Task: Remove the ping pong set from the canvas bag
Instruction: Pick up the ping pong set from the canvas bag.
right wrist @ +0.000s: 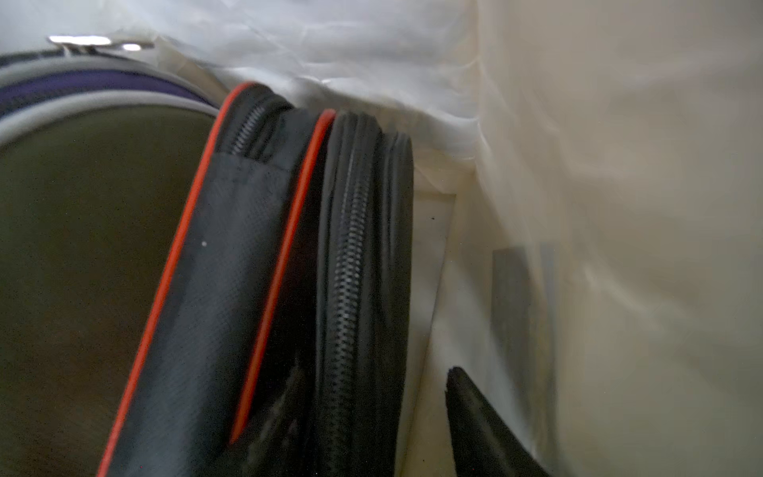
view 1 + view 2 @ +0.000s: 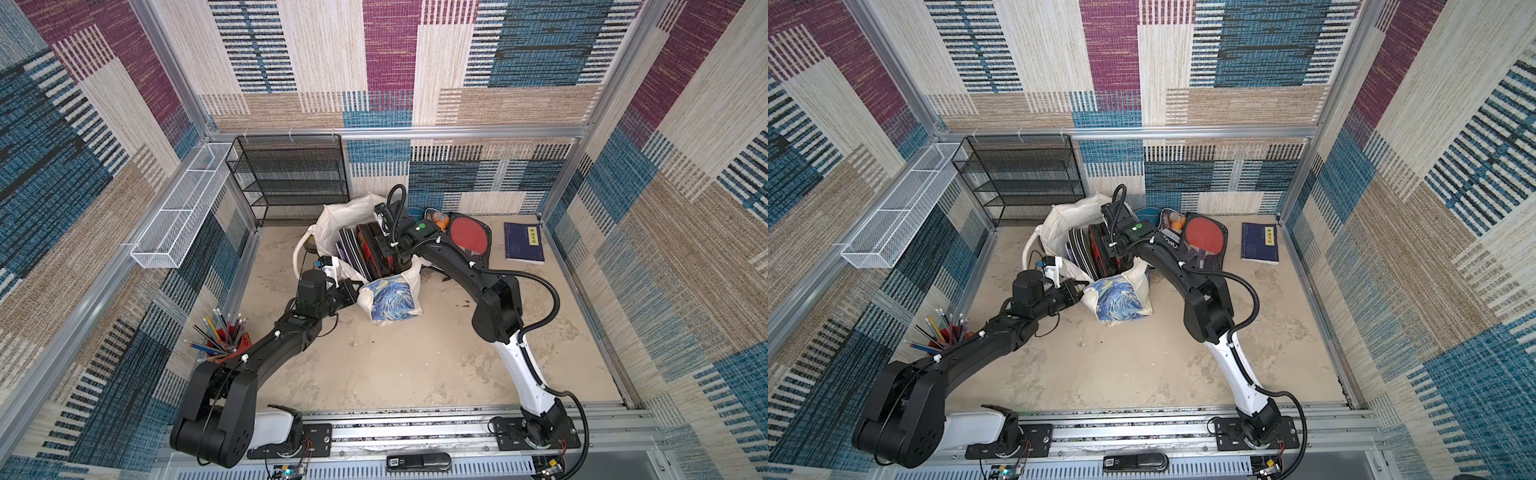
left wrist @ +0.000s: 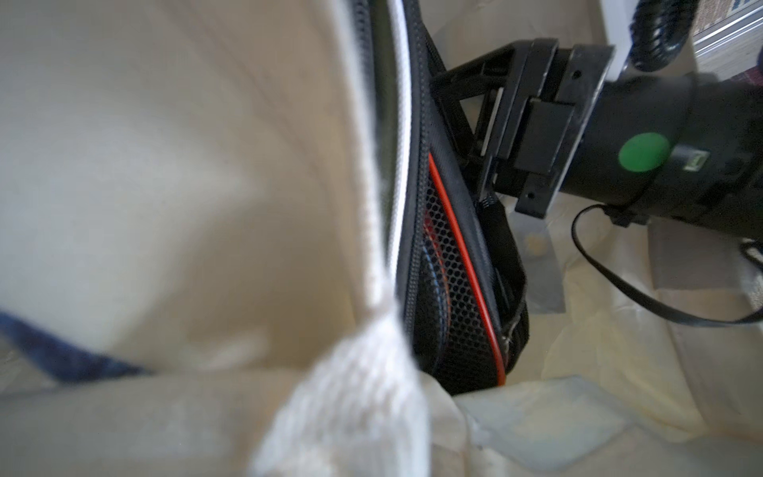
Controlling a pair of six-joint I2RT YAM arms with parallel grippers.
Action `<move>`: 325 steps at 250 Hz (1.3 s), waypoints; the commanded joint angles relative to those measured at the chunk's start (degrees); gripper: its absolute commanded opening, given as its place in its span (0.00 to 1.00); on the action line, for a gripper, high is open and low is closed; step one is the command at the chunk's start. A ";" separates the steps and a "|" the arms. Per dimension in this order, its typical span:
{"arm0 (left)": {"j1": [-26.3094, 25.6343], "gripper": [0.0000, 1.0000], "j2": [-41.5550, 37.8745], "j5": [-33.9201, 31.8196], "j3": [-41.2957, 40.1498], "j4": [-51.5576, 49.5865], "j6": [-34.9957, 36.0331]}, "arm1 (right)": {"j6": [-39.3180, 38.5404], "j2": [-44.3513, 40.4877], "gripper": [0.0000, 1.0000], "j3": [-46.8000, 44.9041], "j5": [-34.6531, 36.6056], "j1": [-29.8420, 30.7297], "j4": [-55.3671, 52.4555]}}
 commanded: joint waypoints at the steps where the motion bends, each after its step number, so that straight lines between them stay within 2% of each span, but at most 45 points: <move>1: 0.02 0.00 -0.27 -0.34 0.66 -3.70 0.59 | -0.17 1.08 0.54 0.56 0.00 0.56 -0.42; 15: 0.06 0.00 -0.44 -0.68 0.88 -4.03 0.58 | -0.08 1.55 0.49 0.98 -0.34 0.86 -0.47; 28: 0.09 0.00 -0.64 -1.01 1.18 -4.56 0.65 | 0.09 2.03 0.39 1.33 -0.83 1.11 -0.38; 40: 0.12 0.00 -0.97 -1.47 1.44 -5.13 0.76 | 0.27 2.31 0.28 1.87 -0.90 1.39 -0.67; 64: 0.29 0.00 -1.74 -2.76 2.27 -6.58 0.88 | 0.61 2.30 0.00 2.50 -0.57 1.80 -0.76; 129: 1.65 0.00 -3.24 -4.77 3.93 -10.27 0.87 | 1.67 -0.43 0.00 4.32 -0.24 2.07 -0.88; 221: 3.28 0.00 -5.53 -5.55 5.35 -13.36 1.20 | 3.51 -5.21 0.00 11.42 -1.74 2.34 -1.03; 325: 3.62 0.00 -5.11 -5.72 5.80 -13.46 1.12 | 5.63 -13.45 0.00 11.47 -3.54 2.35 2.71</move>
